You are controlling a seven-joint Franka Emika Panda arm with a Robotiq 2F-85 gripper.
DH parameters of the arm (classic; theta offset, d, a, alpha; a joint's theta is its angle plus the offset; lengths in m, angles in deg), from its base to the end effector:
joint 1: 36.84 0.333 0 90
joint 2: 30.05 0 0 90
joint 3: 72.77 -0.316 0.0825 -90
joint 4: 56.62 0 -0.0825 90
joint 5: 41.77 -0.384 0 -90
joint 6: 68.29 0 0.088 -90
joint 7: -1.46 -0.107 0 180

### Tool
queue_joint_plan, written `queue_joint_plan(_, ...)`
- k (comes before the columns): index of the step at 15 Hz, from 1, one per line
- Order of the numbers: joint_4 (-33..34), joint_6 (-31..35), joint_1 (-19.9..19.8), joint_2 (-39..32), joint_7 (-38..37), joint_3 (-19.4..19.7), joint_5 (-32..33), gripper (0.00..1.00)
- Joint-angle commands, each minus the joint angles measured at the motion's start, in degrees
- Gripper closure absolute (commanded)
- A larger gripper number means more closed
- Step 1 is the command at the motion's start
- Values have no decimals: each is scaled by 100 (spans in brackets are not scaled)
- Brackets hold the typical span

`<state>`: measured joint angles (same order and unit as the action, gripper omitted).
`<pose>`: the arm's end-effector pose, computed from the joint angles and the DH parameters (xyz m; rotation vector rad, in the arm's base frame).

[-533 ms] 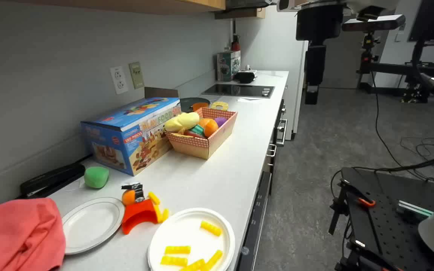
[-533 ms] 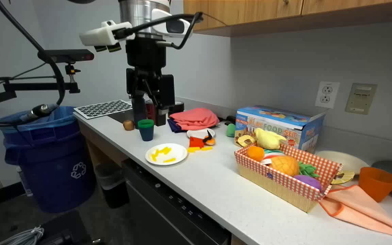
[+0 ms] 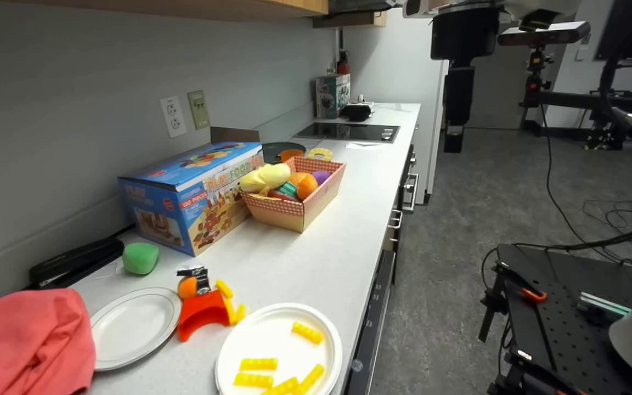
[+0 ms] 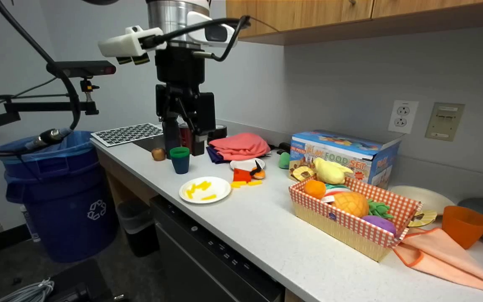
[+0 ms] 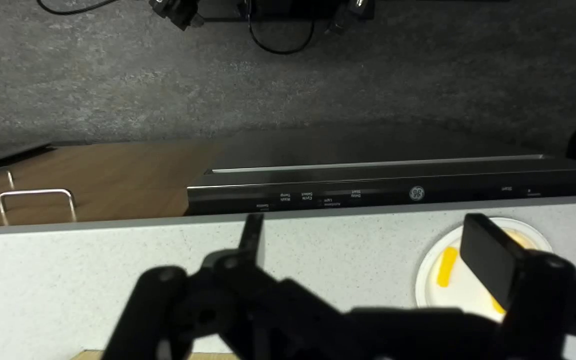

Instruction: Open the left cabinet door

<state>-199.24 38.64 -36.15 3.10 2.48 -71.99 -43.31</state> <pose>0.3690 0.0012 0.4817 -3.1074 -0.0159 0.0686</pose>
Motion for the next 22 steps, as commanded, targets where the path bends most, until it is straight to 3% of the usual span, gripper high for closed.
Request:
queue_joint_plan(1,11,-13,-17,-3,8,-13,-6,0)
queue_joint_plan(22,175,-161,-27,197,-72,-37,-16,0)
